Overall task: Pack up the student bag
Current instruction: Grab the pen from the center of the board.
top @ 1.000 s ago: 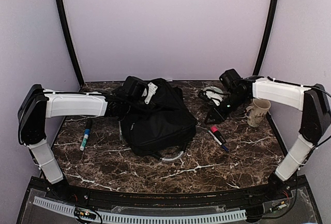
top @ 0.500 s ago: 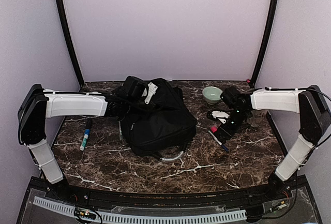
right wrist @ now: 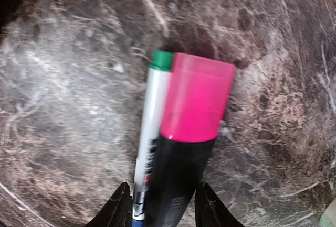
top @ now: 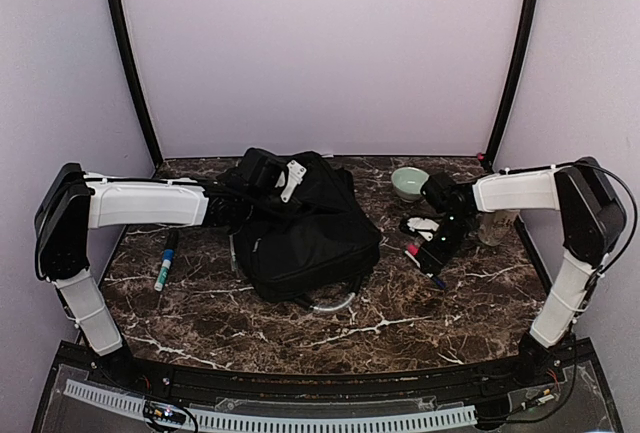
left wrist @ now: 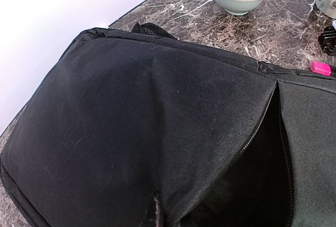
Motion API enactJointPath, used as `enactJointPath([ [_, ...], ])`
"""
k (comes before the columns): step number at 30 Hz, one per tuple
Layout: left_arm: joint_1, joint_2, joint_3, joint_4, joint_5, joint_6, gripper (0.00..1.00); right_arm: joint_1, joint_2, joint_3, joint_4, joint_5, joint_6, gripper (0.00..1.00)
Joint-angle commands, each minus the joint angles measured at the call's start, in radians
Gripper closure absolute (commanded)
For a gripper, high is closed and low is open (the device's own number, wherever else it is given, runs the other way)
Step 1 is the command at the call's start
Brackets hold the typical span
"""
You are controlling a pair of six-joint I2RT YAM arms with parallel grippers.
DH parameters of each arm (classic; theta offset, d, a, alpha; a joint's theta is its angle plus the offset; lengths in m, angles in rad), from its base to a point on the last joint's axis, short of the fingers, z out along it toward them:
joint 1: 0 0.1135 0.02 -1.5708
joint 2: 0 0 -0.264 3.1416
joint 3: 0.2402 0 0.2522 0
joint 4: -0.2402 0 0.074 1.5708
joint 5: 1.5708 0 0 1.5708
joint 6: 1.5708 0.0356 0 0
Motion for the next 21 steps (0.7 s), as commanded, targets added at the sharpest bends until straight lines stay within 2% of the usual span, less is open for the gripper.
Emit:
enactJointPath([
  [1,-0.028,-0.05,0.005,0.047,0.03,0.003,0.99,-0.025,0.025,0.013,0.012,0.052,0.02,0.59],
  [5,-0.031,-0.051,0.004,0.046,0.025,0.009,0.98,-0.051,0.034,0.017,0.011,0.052,0.029,0.59],
  [15,-0.035,-0.046,0.006,0.045,0.027,0.014,0.98,-0.073,0.01,0.04,-0.015,-0.07,0.032,0.6],
  [21,-0.038,-0.048,0.006,0.043,0.027,0.019,0.98,-0.088,-0.012,0.056,0.0,-0.041,0.04,0.58],
])
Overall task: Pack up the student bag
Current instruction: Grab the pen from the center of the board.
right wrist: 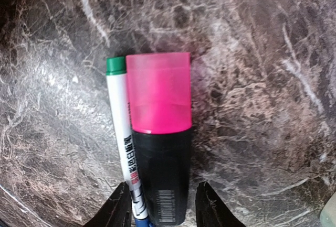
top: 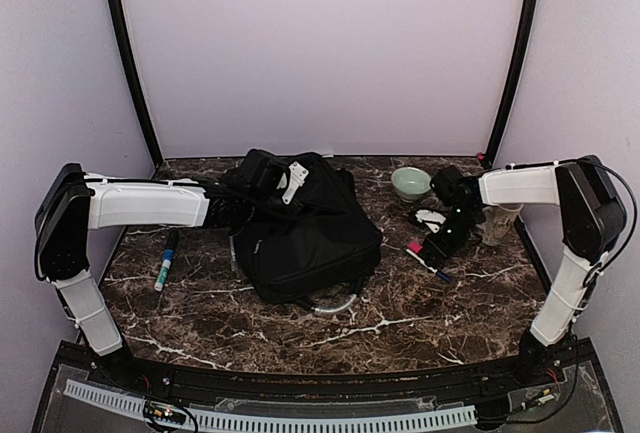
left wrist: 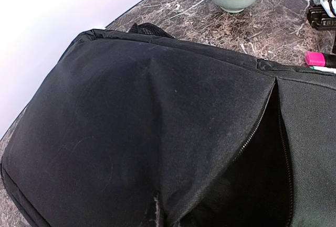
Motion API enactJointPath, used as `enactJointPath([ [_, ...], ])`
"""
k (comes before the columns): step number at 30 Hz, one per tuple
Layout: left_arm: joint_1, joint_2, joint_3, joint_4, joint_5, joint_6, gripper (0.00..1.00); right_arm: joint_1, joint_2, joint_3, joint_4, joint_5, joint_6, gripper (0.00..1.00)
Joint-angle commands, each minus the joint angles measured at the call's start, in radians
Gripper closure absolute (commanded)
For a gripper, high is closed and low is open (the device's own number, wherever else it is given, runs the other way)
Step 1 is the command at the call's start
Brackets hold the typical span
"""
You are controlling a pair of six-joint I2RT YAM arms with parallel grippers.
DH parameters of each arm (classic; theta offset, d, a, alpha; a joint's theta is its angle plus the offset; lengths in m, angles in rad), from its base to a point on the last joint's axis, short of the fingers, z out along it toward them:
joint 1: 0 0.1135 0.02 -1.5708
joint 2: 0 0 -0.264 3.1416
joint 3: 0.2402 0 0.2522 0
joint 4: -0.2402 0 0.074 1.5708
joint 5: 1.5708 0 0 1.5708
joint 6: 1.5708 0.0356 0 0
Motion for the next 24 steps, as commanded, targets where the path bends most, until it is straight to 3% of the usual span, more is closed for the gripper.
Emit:
enactJointPath([
  [1,-0.026,-0.047,0.006,0.049,0.031,0.003,0.98,-0.015,-0.03,0.027,0.01,0.018,0.012,0.58],
  [20,-0.034,-0.045,0.005,0.047,0.029,0.014,0.97,-0.016,0.038,0.006,0.014,0.035,-0.001,0.58],
  [24,-0.035,-0.043,0.005,0.048,0.028,0.015,0.97,-0.017,0.03,-0.004,0.015,0.039,-0.003,0.69],
])
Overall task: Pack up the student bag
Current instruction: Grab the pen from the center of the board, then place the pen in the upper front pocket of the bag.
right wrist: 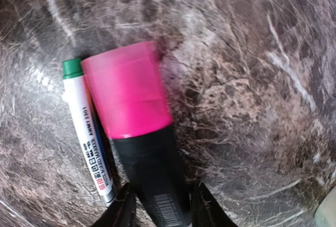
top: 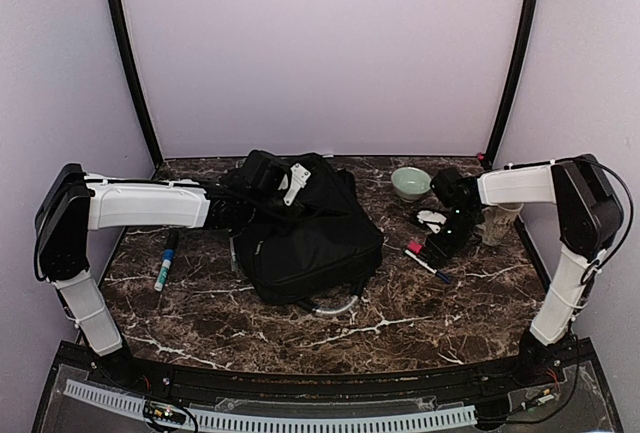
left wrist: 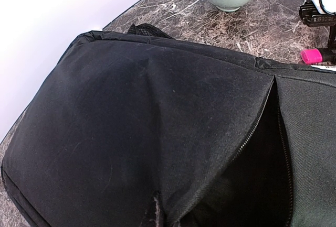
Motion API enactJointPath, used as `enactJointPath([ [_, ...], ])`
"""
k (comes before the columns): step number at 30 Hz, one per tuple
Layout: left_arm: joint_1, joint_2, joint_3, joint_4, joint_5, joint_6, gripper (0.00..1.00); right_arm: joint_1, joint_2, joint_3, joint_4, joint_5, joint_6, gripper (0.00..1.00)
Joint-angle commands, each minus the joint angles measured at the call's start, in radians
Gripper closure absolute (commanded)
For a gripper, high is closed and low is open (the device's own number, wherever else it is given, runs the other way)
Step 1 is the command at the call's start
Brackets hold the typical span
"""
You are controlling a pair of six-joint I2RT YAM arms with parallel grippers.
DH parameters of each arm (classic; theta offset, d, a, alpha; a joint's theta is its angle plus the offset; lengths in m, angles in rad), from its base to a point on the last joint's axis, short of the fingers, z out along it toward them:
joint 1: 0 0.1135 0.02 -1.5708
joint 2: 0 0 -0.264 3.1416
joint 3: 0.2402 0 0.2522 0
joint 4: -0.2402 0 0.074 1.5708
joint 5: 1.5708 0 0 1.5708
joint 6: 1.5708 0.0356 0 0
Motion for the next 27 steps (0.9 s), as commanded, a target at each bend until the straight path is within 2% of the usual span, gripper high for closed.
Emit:
enactJointPath([
  [1,-0.025,-0.044,0.005,0.048,0.03,0.004,0.97,-0.003,0.004,-0.01,0.001,-0.003,-0.004,0.73],
  [3,-0.026,-0.044,0.004,0.049,0.028,0.005,0.97,-0.004,-0.01,-0.007,-0.007,0.0,-0.005,0.78],
  [7,-0.026,-0.044,0.004,0.05,0.025,0.007,0.97,-0.004,-0.07,0.033,-0.037,-0.013,-0.008,0.81],
  [10,-0.026,-0.045,0.004,0.052,0.025,0.005,0.97,-0.004,-0.114,0.125,-0.078,-0.118,-0.021,0.81],
  [12,-0.026,-0.047,0.0,0.061,0.022,0.005,0.97,-0.002,-0.124,0.185,-0.114,-0.254,-0.028,0.82],
  [16,-0.027,-0.046,-0.01,0.073,0.009,-0.001,0.97,0.03,-0.097,0.297,-0.19,-0.503,-0.03,0.84],
  [19,-0.026,-0.044,-0.016,0.081,0.0,-0.006,0.98,0.07,-0.061,0.355,-0.204,-0.634,-0.024,0.85],
  [24,-0.026,-0.046,-0.021,0.089,-0.006,-0.014,0.98,0.161,0.023,0.446,-0.253,-0.776,-0.041,0.85],
  [27,-0.026,-0.055,-0.032,0.105,-0.014,-0.013,0.98,0.209,0.086,0.501,-0.287,-0.803,-0.036,0.85],
])
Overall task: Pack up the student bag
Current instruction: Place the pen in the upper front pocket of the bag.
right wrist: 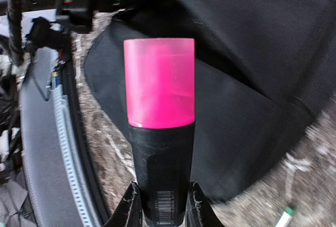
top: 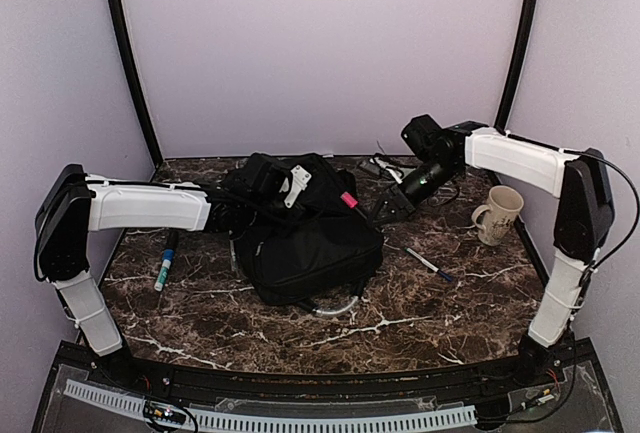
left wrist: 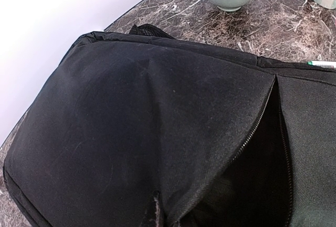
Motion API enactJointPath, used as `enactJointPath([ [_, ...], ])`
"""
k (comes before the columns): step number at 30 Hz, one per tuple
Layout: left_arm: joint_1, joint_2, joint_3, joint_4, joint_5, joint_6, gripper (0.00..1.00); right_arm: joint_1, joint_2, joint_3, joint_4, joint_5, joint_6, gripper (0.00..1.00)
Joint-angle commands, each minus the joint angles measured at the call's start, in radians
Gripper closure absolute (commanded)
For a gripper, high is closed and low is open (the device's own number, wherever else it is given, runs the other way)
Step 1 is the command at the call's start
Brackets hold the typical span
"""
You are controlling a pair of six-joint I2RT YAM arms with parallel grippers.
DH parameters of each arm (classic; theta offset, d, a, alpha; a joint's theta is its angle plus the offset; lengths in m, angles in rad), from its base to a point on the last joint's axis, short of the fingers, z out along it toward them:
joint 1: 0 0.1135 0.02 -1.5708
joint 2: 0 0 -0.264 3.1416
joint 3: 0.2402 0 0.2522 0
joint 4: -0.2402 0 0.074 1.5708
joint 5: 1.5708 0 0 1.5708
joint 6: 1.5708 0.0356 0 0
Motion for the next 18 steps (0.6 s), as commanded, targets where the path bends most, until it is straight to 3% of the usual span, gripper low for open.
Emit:
enactJointPath([
  [1,-0.017,-0.058,-0.018,0.085,0.005,-0.017,0.98,0.063,0.097,0.081,-0.083,-0.146,-0.005,0.85],
  [6,-0.019,-0.063,-0.02,0.087,-0.009,-0.005,0.98,0.098,0.197,0.148,-0.122,-0.163,0.045,0.85],
  [18,-0.044,-0.082,-0.046,0.121,0.001,0.022,0.97,0.111,0.355,0.291,-0.058,-0.01,0.242,0.83],
])
